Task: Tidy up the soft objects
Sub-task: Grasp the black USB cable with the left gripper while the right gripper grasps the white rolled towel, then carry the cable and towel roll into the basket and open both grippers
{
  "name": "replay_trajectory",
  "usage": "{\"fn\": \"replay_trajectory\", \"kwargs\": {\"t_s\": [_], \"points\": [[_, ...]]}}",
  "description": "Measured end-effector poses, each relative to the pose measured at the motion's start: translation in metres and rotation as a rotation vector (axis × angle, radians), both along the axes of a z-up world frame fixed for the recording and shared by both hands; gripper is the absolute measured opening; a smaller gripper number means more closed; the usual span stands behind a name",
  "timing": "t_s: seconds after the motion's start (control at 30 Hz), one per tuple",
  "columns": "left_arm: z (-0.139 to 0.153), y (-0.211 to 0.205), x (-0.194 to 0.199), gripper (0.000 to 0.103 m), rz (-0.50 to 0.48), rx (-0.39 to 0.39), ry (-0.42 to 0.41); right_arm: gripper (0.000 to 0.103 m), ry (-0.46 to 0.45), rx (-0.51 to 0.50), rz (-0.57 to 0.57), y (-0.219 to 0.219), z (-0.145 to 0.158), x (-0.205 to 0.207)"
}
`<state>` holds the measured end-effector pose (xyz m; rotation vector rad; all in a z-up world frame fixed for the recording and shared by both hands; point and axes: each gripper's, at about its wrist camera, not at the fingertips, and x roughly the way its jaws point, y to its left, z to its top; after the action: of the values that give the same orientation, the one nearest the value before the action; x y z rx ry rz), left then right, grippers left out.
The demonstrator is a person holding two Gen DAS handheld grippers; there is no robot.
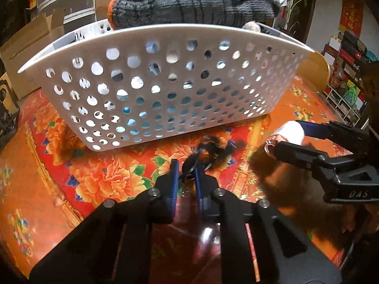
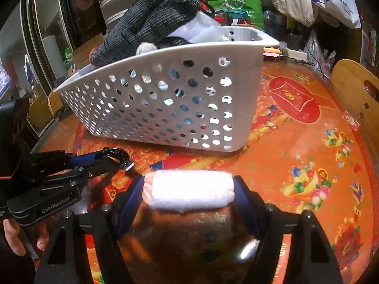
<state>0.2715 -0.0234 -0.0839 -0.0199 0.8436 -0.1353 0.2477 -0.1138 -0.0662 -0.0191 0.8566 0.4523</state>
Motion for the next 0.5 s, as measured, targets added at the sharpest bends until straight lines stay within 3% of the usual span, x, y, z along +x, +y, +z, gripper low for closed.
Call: {"fn": "replay_trajectory", "kwargs": {"t_s": [0.5], "points": [[0.02,0.018,-0.033,0.007,-0.028,-0.023,-0.078,0.074,-0.069,0.038,0.009,-0.005,0.011,-0.011]]}}
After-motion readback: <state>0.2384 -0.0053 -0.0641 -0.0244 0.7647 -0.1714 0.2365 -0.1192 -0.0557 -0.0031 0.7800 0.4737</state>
